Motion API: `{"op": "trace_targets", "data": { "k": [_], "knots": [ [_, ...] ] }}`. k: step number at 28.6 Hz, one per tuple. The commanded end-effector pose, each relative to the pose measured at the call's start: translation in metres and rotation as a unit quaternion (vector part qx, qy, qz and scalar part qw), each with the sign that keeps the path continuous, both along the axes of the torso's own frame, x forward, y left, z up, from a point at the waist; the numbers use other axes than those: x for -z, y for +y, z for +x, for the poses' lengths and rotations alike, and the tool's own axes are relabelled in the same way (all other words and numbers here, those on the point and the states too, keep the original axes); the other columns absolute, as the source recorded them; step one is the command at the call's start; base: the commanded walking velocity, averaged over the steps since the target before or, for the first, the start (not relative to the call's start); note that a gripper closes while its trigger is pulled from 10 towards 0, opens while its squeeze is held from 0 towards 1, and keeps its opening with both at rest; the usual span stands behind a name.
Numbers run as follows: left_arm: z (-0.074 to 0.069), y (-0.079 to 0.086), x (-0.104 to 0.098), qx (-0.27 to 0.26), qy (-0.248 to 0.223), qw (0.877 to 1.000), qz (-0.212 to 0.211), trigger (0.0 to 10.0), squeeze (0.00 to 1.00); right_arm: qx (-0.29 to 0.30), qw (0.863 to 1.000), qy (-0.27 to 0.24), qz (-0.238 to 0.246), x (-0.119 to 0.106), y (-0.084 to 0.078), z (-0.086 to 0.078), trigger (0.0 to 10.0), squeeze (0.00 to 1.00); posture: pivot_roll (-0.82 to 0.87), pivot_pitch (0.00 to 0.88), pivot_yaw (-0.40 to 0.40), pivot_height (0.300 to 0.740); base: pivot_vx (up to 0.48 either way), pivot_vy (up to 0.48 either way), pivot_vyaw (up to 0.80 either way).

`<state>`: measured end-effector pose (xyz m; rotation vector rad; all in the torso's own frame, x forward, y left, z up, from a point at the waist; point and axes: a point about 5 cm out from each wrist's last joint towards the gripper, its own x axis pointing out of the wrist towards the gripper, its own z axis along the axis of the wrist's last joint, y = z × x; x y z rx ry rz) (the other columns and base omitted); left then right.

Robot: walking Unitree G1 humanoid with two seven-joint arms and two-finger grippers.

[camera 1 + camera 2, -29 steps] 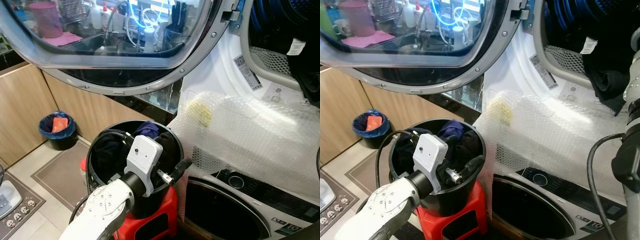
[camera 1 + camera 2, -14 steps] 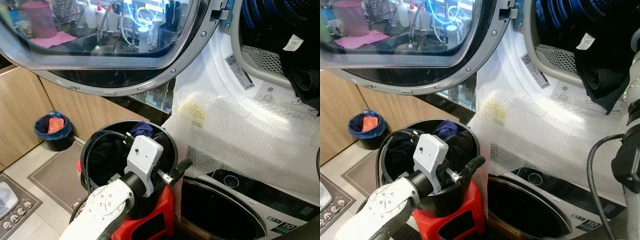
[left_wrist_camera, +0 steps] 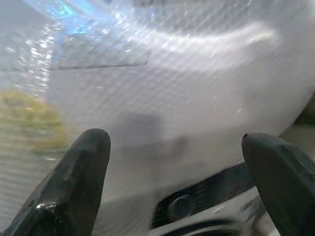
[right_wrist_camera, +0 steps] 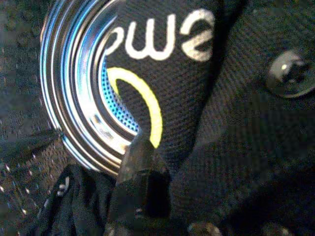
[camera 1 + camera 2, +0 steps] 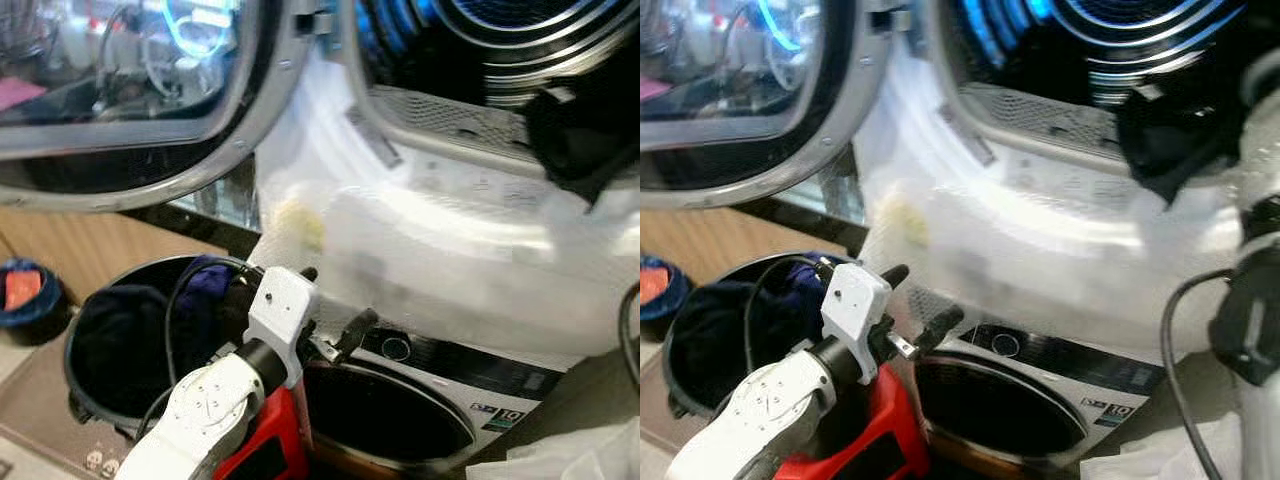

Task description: Clothes washing

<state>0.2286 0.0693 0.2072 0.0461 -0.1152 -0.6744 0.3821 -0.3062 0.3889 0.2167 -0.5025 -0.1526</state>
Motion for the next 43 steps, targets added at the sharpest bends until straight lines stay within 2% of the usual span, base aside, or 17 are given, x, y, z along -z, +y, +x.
{"op": "trace_targets", "data": {
  "k": [1,9,15,17,20,21,23,28,33,37,39,43],
  "knots": [
    [-0.001,0.004,0.0,-0.007,-0.004,1.0,0.003,10.0,0.0,0.017,0.999,-0.043,0.001,-0.018,-0.016,-0.014,10.0,0.0,0.09,0.0,-0.092,0.74,0.0,0.0,0.0],
    [0.001,0.005,0.0,-0.019,-0.009,1.0,0.006,10.0,0.0,-0.046,0.998,-0.037,-0.031,-0.007,0.001,-0.005,10.0,0.0,0.09,0.0,-0.09,0.74,0.0,0.0,0.0],
    [0.002,0.005,-0.001,-0.021,-0.011,1.0,0.004,10.0,0.0,-0.099,0.992,-0.03,-0.077,0.003,0.013,-0.001,10.0,0.0,0.08,0.0,-0.089,0.74,0.0,0.0,0.0],
    [0.002,0.005,0.0,-0.02,-0.011,1.0,0.005,10.0,0.0,-0.117,0.988,-0.034,-0.098,0.004,0.019,-0.001,10.0,0.0,0.08,0.0,-0.089,0.74,0.0,0.0,0.0],
    [0.002,0.004,0.0,-0.017,-0.012,1.0,0.007,10.0,0.0,-0.174,0.972,-0.039,-0.153,0.011,0.035,0.001,10.0,0.0,0.08,0.0,-0.088,0.74,0.0,0.0,0.0],
    [0.002,0.004,0.0,-0.017,-0.012,1.0,0.007,10.0,0.0,-0.174,0.972,-0.039,-0.153,0.011,0.035,0.001,10.0,0.0,0.08,0.0,-0.088,0.74,0.0,0.0,0.0],
    [0.001,0.003,0.001,-0.014,-0.013,1.0,0.011,10.0,0.0,-0.201,0.963,-0.041,-0.175,0.018,0.043,0.0,10.0,0.0,0.08,0.0,-0.089,0.74,0.0,0.0,0.0],
    [0.002,0.005,0.005,-0.016,-0.021,0.999,0.039,10.0,0.0,-0.224,0.957,-0.035,-0.182,0.033,0.049,-0.002,10.0,0.0,0.07,0.0,-0.085,0.74,0.0,0.0,0.0],
    [0.002,0.008,0.013,-0.039,-0.067,0.991,0.107,10.0,0.0,-0.238,0.952,-0.037,-0.187,0.044,0.054,-0.011,10.0,0.0,0.07,0.0,-0.083,0.74,0.0,0.0,0.0],
    [0.005,0.01,0.013,-0.047,-0.074,0.989,0.117,10.0,0.0,-0.252,0.948,-0.037,-0.193,0.049,0.062,-0.018,10.0,0.0,0.06,0.0,-0.078,0.74,0.0,0.0,0.0],
    [0.007,0.013,0.012,-0.05,-0.08,0.988,0.119,10.0,0.0,-0.25,0.945,-0.033,-0.211,0.053,0.066,-0.022,10.0,0.0,0.06,0.0,-0.075,0.74,0.0,0.0,0.0],
    [0.01,0.015,0.01,-0.055,-0.089,0.988,0.118,10.0,0.0,-0.252,0.944,-0.026,-0.21,0.057,0.072,-0.027,10.0,0.0,0.06,0.0,-0.073,0.74,0.0,0.0,0.0]
  ]
}}
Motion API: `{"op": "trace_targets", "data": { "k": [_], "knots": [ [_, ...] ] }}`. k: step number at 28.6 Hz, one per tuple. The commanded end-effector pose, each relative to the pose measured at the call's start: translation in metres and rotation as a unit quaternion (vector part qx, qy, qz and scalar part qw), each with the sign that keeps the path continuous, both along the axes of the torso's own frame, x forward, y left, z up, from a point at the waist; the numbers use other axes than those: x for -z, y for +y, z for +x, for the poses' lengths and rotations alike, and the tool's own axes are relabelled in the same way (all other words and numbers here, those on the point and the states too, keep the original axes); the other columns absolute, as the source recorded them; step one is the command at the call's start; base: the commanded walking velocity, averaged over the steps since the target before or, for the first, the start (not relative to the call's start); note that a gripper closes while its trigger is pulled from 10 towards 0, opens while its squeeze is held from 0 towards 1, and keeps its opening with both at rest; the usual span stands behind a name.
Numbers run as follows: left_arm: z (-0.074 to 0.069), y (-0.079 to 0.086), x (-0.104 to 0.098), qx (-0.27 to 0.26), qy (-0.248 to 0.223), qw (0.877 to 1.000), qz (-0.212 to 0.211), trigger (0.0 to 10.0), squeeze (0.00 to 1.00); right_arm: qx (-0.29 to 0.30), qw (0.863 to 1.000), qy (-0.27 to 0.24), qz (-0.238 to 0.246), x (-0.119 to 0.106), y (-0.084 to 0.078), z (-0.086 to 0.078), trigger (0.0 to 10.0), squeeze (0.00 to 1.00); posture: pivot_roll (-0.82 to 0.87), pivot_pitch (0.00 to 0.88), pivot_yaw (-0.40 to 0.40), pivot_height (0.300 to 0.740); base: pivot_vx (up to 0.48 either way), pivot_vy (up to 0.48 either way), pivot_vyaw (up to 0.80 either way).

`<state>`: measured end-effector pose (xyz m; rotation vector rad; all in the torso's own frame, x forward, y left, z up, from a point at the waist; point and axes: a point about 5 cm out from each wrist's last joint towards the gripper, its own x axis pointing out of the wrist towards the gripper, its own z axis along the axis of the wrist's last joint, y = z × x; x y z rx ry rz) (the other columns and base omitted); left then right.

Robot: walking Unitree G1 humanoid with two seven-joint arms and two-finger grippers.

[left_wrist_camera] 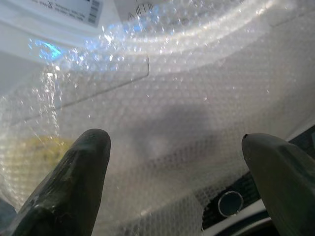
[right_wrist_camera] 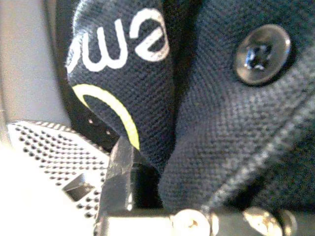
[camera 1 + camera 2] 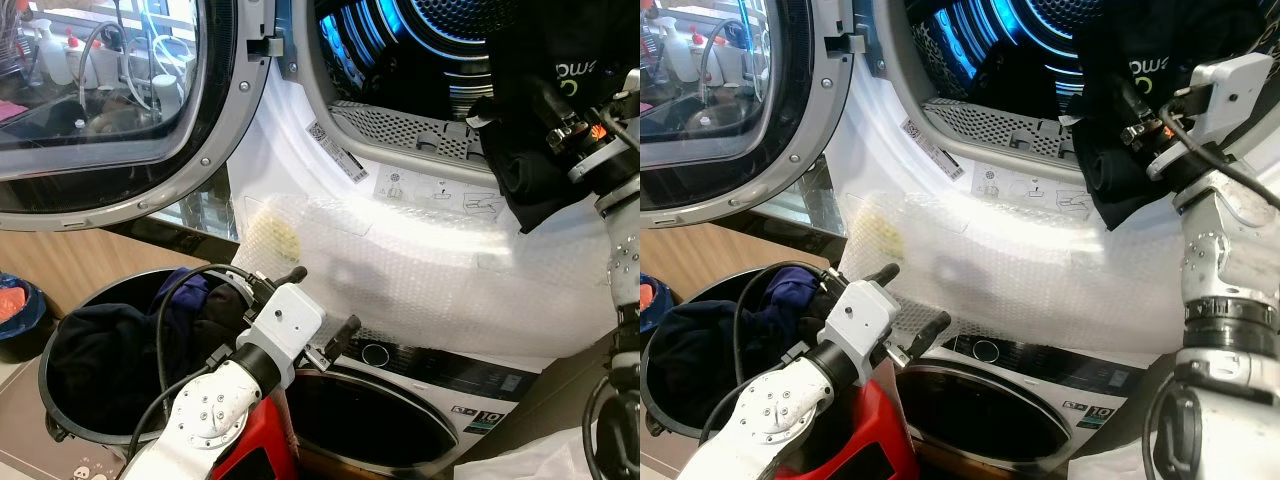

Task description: Clothes washing

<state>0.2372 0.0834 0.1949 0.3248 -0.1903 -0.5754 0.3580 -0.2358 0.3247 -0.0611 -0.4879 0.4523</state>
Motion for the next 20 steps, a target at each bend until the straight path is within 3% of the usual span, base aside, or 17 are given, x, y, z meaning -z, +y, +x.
{"op": "trace_targets", "data": {
  "k": [1,6,10,20],
  "knots": [
    [0.002,0.001,-0.002,-0.004,-0.011,1.0,0.004,10.0,0.0,-0.005,1.0,-0.008,-0.001,-0.006,0.004,-0.004,10.0,0.0,0.06,0.0,-0.071,0.74,0.0,0.0,0.0],
    [0.008,0.004,-0.007,-0.009,-0.018,1.0,-0.01,10.0,0.0,-0.011,1.0,0.007,0.017,0.003,0.017,-0.013,10.0,0.0,0.05,0.0,-0.057,0.74,0.0,0.0,0.0],
    [0.009,0.003,-0.007,-0.003,-0.019,1.0,-0.011,10.0,0.0,-0.01,1.0,0.003,0.01,-0.002,0.023,-0.014,10.0,0.0,0.05,0.0,-0.055,0.74,0.0,0.0,0.0],
    [0.007,0.001,-0.007,0.009,-0.017,1.0,-0.021,10.0,0.0,-0.003,1.0,0.011,0.009,-0.007,0.024,-0.016,10.0,0.0,0.06,0.0,-0.066,0.74,0.0,0.0,0.0]
  ]
}}
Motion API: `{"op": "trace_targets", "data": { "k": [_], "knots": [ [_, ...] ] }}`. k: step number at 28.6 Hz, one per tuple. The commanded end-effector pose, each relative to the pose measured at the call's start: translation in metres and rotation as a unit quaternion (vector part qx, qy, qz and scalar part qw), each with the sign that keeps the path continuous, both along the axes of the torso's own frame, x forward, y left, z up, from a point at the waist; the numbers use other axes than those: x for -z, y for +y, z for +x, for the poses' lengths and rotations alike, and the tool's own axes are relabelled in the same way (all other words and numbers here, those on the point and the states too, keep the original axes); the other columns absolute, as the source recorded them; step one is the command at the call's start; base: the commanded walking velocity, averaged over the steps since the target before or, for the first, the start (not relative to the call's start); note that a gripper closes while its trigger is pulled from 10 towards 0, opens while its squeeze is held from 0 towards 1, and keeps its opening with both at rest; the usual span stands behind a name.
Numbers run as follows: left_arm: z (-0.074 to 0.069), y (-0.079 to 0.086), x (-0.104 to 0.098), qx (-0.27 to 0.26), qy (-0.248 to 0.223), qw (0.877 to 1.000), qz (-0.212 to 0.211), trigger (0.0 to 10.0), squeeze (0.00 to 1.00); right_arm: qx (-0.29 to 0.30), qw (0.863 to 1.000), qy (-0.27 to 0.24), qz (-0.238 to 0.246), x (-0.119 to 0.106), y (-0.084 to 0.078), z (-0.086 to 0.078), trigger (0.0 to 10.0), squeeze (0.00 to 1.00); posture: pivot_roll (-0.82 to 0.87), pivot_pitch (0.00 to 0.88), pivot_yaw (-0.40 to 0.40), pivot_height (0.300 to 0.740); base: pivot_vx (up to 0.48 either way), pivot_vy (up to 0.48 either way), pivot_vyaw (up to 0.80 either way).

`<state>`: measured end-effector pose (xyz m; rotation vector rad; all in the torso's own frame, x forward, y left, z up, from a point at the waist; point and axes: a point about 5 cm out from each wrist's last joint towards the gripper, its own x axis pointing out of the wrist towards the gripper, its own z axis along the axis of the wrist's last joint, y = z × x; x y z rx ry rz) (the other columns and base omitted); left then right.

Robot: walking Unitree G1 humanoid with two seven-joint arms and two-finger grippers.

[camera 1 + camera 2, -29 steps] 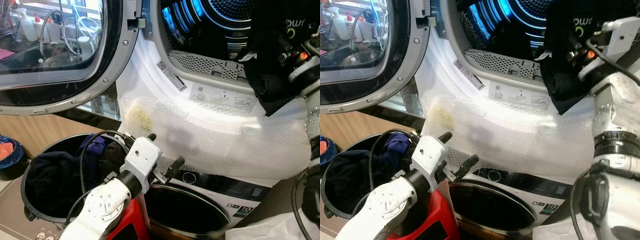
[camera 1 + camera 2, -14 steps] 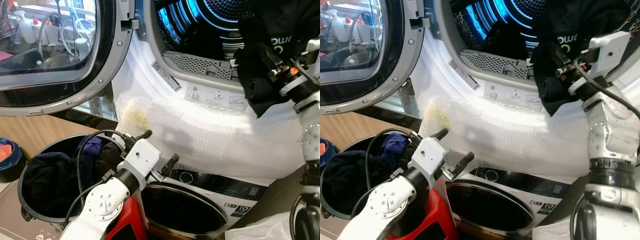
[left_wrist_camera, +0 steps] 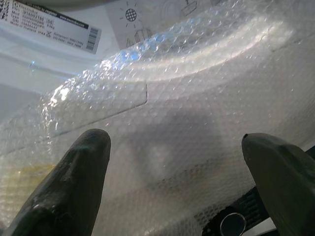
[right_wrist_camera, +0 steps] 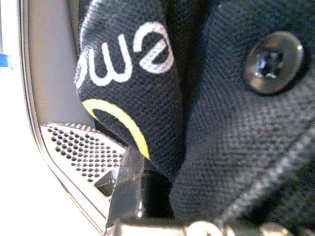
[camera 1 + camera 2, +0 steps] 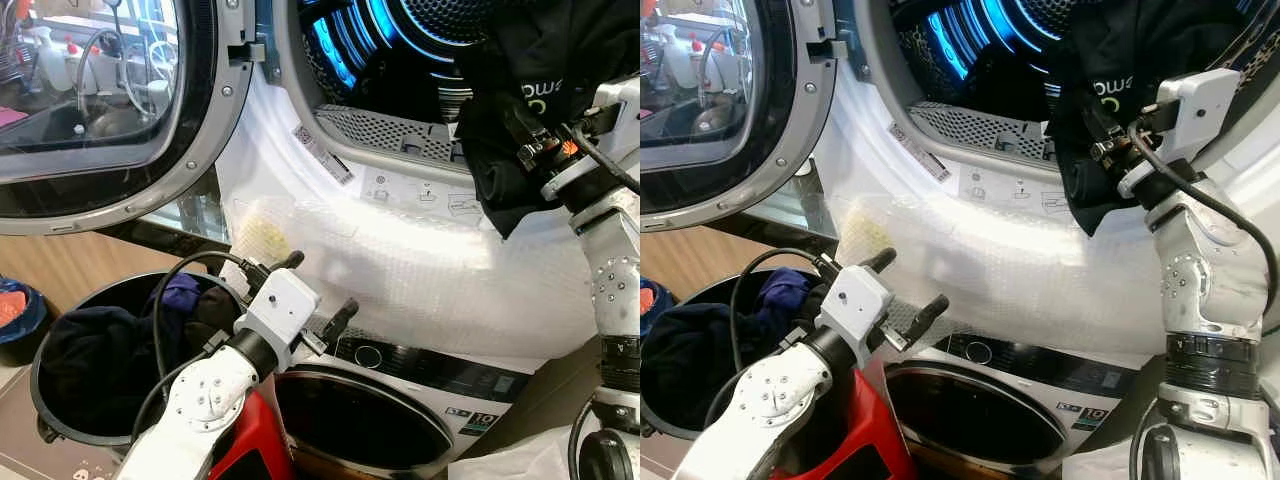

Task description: Clothes washing

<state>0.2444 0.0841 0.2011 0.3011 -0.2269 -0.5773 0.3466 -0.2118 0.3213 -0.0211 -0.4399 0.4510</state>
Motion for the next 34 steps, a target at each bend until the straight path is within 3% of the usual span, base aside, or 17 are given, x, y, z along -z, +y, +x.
{"op": "trace_targets", "data": {
  "k": [1,12,18,24,27,34],
  "knots": [
    [0.0,0.0,0.0,0.003,0.0,1.0,-0.004,10.0,0.0,-0.001,1.0,-0.014,-0.003,-0.01,0.0,-0.004,10.0,0.0,0.06,0.0,-0.066,0.74,0.0,0.0,0.0],
    [-0.001,-0.001,0.002,0.009,0.008,1.0,-0.007,10.0,0.0,-0.004,1.0,0.003,0.002,-0.011,0.0,-0.004,10.0,0.0,0.05,0.0,-0.066,0.74,0.0,0.0,0.0],
    [-0.007,-0.006,-0.003,0.048,0.015,0.998,-0.026,10.0,0.0,-0.037,0.999,-0.005,-0.009,-0.024,0.009,-0.002,10.0,0.0,0.06,0.0,-0.076,0.74,0.0,0.0,0.0],
    [-0.017,-0.008,-0.005,0.08,0.012,0.997,-0.016,10.0,0.0,-0.057,0.997,-0.011,-0.046,-0.047,0.025,0.013,10.0,0.0,0.06,0.002,-0.083,0.74,0.0,0.0,0.0],
    [-0.02,-0.009,-0.006,0.082,0.019,0.996,-0.023,10.0,0.0,-0.039,0.997,-0.02,-0.06,-0.068,0.031,0.028,10.0,0.0,0.08,0.02,-0.096,0.74,0.0,0.0,0.0],
    [-0.031,-0.012,-0.002,0.081,0.038,0.996,-0.028,10.0,0.0,-0.025,0.997,-0.012,-0.075,-0.087,0.046,0.046,10.0,0.0,0.1,0.075,-0.13,0.74,0.0,0.0,0.0]
  ]
}}
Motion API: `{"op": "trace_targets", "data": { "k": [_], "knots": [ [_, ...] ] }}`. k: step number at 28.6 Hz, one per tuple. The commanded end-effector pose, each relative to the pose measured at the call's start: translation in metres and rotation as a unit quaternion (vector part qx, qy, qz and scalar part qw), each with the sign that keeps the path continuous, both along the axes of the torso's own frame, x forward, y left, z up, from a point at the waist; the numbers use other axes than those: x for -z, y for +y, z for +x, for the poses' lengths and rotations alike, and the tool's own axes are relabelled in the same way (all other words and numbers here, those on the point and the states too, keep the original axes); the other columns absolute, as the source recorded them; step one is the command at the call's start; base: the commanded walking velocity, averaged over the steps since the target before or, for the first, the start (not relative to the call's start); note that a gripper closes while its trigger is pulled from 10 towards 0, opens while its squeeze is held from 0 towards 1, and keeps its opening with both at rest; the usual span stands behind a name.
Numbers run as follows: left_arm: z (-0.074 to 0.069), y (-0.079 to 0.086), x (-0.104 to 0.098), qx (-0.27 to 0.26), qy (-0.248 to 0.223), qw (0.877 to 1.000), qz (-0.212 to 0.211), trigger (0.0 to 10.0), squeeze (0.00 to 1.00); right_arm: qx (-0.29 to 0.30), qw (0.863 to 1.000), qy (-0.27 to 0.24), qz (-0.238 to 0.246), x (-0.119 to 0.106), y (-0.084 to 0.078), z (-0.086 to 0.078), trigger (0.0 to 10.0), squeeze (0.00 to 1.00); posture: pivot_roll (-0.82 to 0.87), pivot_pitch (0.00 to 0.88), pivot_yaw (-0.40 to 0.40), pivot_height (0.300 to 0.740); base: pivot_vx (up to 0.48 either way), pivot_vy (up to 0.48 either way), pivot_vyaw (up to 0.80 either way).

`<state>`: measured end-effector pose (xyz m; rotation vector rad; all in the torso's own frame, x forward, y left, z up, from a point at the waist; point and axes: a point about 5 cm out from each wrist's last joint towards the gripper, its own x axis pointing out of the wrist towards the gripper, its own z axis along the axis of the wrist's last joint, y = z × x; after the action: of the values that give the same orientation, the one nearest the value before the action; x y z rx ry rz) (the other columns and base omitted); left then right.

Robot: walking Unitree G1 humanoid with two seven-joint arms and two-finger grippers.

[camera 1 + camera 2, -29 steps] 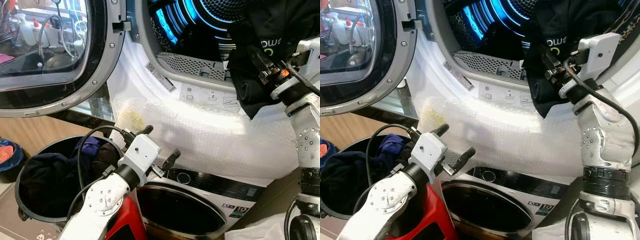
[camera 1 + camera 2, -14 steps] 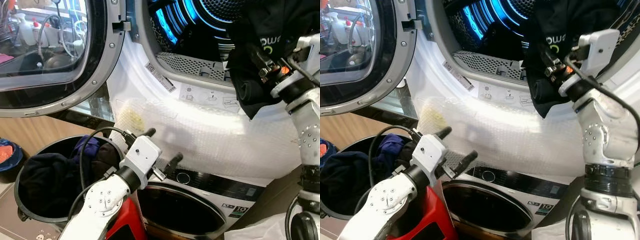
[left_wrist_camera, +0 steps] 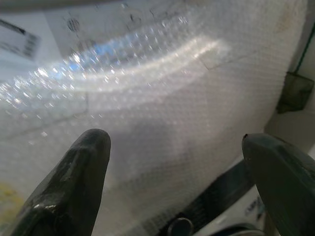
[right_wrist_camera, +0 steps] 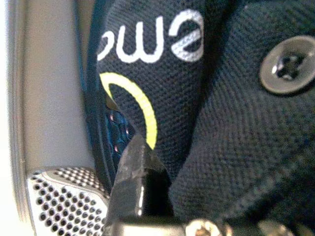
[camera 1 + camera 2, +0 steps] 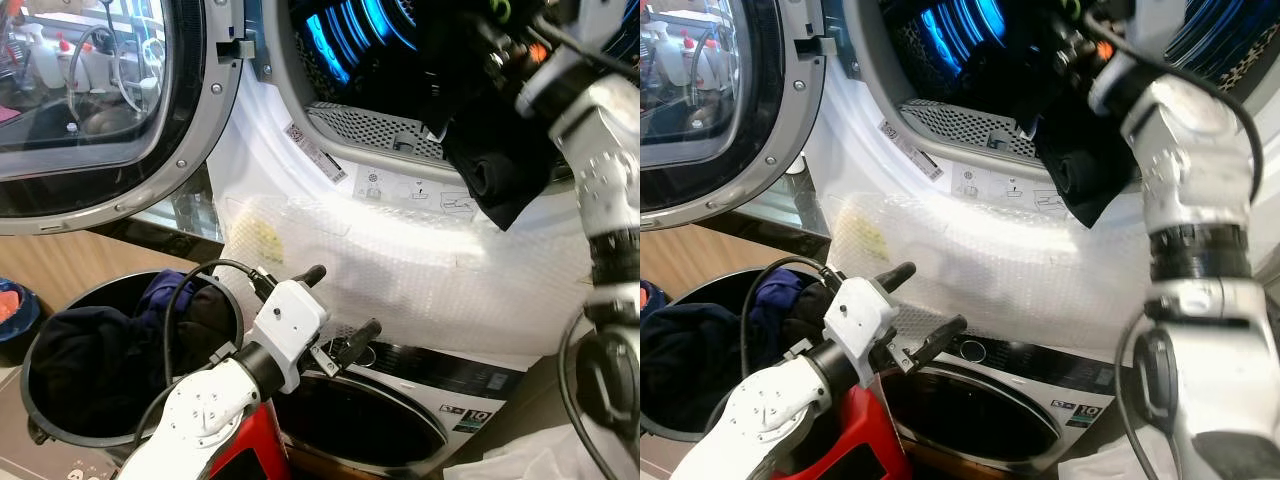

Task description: Clothes washing

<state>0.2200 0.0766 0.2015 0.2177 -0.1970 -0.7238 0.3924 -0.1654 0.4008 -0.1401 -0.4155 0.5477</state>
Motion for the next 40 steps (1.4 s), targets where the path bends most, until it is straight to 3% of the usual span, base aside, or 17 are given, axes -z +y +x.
{"op": "trace_targets", "data": {
  "k": [1,9,12,18,21,23,29,30,34,39,40],
  "knots": [
    [-0.009,-0.005,-0.001,0.008,0.009,1.0,-0.007,10.0,0.0,0.015,1.0,-0.007,-0.004,-0.01,0.001,0.003,10.0,0.0,0.11,0.082,-0.134,0.74,0.0,0.0,0.0],
    [-0.029,-0.008,0.004,-0.008,0.04,0.999,-0.024,10.0,0.0,0.074,0.997,-0.016,0.021,-0.037,0.009,0.008,10.0,0.0,0.11,0.155,-0.184,0.74,0.0,0.0,0.0],
    [-0.043,-0.011,0.006,-0.018,0.068,0.997,-0.039,10.0,0.0,0.126,0.988,-0.031,0.087,-0.062,0.005,0.004,10.0,0.0,0.11,0.218,-0.222,0.74,0.0,0.0,0.0],
    [-0.054,-0.011,0.007,-0.034,0.088,0.994,-0.05,10.0,0.0,0.155,0.976,-0.054,0.145,-0.081,0.0,-0.003,10.0,0.0,0.11,0.252,-0.245,0.74,0.0,0.0,0.0],
    [-0.061,-0.013,0.008,-0.043,0.103,0.992,-0.061,10.0,0.0,0.163,0.959,-0.08,0.218,-0.101,-0.007,-0.013,10.0,0.0,0.12,0.276,-0.264,0.74,0.0,0.0,0.0],
    [-0.068,-0.014,0.009,-0.055,0.118,0.989,-0.068,10.0,0.0,0.145,0.939,-0.117,0.289,-0.121,-0.014,-0.026,10.0,0.0,0.13,0.294,-0.279,0.74,0.0,0.0,0.0],
    [-0.073,-0.015,0.009,-0.066,0.129,0.986,-0.077,10.0,0.0,0.112,0.915,-0.152,0.356,-0.14,-0.021,-0.04,10.0,0.0,0.14,0.296,-0.291,0.74,0.0,0.0,0.0],
    [-0.074,-0.015,0.009,-0.069,0.129,0.986,-0.076,10.0,0.0,0.096,0.906,-0.161,0.379,-0.145,-0.024,-0.044,10.0,0.0,0.14,0.293,-0.293,0.74,0.0,0.0,0.0],
    [-0.072,-0.015,0.006,-0.077,0.128,0.985,-0.084,10.0,0.0,0.072,0.891,-0.191,0.406,-0.157,-0.031,-0.055,10.0,0.0,0.14,0.289,-0.291,0.74,0.0,0.0,0.0],
    [-0.072,-0.015,0.006,-0.079,0.131,0.984,-0.087,10.0,0.0,0.065,0.895,-0.187,0.399,-0.154,-0.028,-0.053,10.0,0.0,0.13,0.291,-0.285,0.74,0.0,0.0,0.0],
    [-0.071,-0.016,0.006,-0.078,0.132,0.984,-0.086,10.0,0.0,0.062,0.925,-0.163,0.337,-0.142,-0.012,-0.041,10.0,0.0,0.12,0.294,-0.277,0.74,0.0,0.0,0.0]
  ]
}}
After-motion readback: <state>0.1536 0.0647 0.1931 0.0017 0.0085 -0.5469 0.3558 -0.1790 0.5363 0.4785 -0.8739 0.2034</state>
